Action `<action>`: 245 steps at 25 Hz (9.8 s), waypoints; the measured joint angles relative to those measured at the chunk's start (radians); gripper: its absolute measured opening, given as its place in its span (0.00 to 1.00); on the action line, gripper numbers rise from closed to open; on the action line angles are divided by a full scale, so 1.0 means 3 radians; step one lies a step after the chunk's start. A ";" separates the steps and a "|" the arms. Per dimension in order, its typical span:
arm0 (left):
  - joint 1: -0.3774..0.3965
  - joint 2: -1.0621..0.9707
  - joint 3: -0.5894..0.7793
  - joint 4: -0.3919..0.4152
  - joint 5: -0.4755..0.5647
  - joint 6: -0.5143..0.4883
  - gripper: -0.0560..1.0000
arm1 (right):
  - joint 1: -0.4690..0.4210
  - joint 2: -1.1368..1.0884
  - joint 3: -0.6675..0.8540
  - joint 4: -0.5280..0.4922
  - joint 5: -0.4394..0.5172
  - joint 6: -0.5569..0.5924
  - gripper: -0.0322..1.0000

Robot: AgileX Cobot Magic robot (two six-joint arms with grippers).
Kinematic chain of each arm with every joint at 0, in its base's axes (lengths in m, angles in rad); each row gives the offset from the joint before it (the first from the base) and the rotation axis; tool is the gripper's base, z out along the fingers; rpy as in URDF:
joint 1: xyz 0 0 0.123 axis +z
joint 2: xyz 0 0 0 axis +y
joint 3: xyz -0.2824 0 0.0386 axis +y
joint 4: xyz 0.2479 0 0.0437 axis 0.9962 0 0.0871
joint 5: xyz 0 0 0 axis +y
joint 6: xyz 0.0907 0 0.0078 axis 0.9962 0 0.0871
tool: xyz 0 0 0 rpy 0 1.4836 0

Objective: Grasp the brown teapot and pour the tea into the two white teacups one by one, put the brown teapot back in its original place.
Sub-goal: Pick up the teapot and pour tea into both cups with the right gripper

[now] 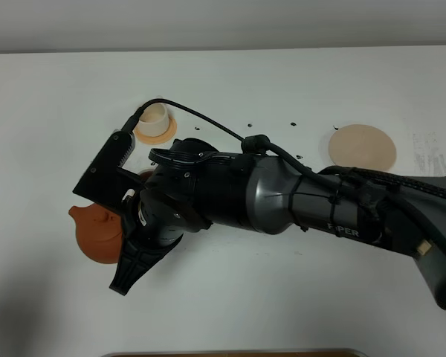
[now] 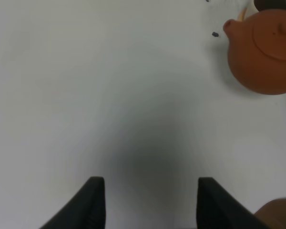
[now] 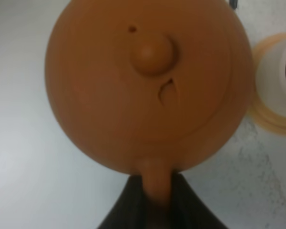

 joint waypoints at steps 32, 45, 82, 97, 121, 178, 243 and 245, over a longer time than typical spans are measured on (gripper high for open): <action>0.0000 0.0000 0.0000 0.0000 0.0000 0.0000 0.49 | -0.0781 -0.0073 -0.1002 -0.0385 0.0748 -0.0143 0.14; 0.0000 0.0000 0.0000 0.0000 0.0000 0.0004 0.49 | -0.0926 0.0755 -0.1912 -0.0914 0.1057 -0.0592 0.14; 0.0000 0.0000 0.0000 0.0003 0.0000 0.0000 0.49 | -0.1025 0.1002 -0.1705 -0.1735 0.0596 -0.1218 0.14; 0.0000 0.0000 0.0000 0.0006 0.0000 0.0000 0.49 | -0.1015 0.1055 -0.1699 -0.1961 0.0496 -0.1398 0.14; 0.0000 0.0000 0.0000 0.0012 0.0000 0.0003 0.49 | -0.1011 0.1119 -0.1692 -0.2342 0.0279 -0.1563 0.14; 0.0000 0.0000 0.0000 0.0254 -0.0006 0.0000 0.49 | -0.0926 0.1123 -0.1689 -0.2970 0.0142 -0.2008 0.14; 0.0000 0.0000 0.0000 0.0254 -0.0009 0.0000 0.49 | -0.0904 0.1123 -0.1689 -0.3426 0.0008 -0.2282 0.14; 0.0000 0.0000 0.0000 0.0254 -0.0009 0.0000 0.49 | -0.0898 0.1123 -0.1689 -0.3426 0.0008 -0.2295 0.14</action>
